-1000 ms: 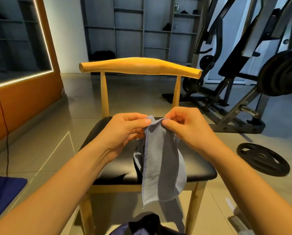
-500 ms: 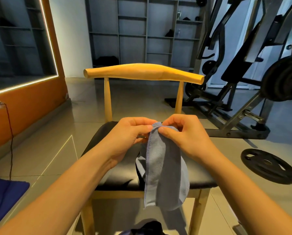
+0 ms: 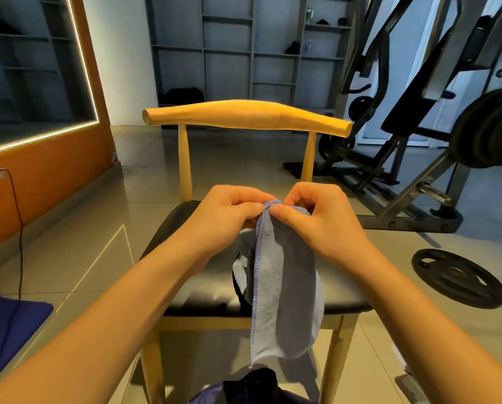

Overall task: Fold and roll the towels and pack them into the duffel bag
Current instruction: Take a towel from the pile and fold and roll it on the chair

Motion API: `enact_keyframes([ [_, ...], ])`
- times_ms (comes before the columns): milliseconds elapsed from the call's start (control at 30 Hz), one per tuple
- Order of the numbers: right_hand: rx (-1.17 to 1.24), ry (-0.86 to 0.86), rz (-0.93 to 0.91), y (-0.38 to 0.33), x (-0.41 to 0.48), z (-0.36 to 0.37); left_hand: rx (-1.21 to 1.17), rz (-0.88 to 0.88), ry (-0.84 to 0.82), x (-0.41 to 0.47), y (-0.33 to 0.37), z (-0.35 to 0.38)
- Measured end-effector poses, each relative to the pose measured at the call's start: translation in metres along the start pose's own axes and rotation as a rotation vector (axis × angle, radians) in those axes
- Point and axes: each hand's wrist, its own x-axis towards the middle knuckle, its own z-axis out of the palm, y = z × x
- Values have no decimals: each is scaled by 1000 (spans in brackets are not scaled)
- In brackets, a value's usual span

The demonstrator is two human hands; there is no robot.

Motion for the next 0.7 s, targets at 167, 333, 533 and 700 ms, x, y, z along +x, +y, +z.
enact_keyframes([
  [167, -86, 10, -11, 4, 1, 1, 145, 39, -38, 1, 3, 0],
  [333, -10, -84, -10, 6, 2, 2, 227, 119, -45, 4, 3, 0],
  [533, 14, -35, 18, 15, 5, -8, 164, 139, 162, 9, -23, 16],
  [700, 248, -31, 128, 30, 4, -23, 227, 12, 47, 1, -47, 25],
])
